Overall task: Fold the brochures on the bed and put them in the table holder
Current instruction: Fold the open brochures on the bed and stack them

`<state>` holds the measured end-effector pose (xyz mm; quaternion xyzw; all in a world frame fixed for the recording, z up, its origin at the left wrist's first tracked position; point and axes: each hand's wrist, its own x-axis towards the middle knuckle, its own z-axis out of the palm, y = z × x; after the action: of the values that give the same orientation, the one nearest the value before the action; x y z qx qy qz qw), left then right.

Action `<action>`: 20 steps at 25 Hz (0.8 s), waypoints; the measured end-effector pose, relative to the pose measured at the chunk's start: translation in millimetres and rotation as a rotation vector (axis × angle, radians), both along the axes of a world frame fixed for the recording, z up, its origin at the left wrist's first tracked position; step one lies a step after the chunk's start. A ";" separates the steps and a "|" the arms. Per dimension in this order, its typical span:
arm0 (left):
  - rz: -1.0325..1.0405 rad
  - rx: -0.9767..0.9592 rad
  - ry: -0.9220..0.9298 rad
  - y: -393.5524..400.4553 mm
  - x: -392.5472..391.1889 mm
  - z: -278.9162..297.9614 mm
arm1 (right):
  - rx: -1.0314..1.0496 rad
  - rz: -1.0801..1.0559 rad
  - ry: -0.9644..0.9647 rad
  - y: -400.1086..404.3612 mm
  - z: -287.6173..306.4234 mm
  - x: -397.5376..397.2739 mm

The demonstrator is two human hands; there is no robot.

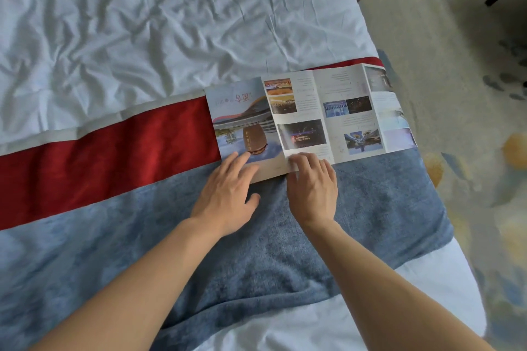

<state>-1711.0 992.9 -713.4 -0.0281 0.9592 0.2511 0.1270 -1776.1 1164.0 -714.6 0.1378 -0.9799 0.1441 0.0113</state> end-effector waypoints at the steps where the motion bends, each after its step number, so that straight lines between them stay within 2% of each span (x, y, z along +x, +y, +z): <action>1: 0.020 -0.001 0.026 -0.7 0.8 2.3 | -0.035 -0.034 -0.001 -3.2 2.6 3.6; 6: 0.114 0.051 0.069 -1.6 -0.6 23.1 | -0.200 -0.081 -0.089 -22.0 24.3 23.7; 10: 0.150 0.120 0.110 -1.5 -5.0 40.7 | -0.328 -0.109 -0.278 -35.9 45.0 32.5; 15: 0.185 0.178 0.102 6.0 -3.9 50.3 | -0.658 -0.171 -0.455 -45.6 69.5 36.9; 18: 0.118 0.166 0.123 14.3 -0.7 48.2 | -0.724 -0.309 -0.440 -40.7 69.0 32.3; 20: 0.161 0.207 0.139 19.5 1.0 44.3 | -0.735 -0.391 -0.429 -35.7 68.2 27.9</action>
<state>-1710.1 1012.4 -669.1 -0.0743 0.9292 0.3595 0.0418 -1748.2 1128.3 -646.4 -0.0954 -0.8516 0.5021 -0.1164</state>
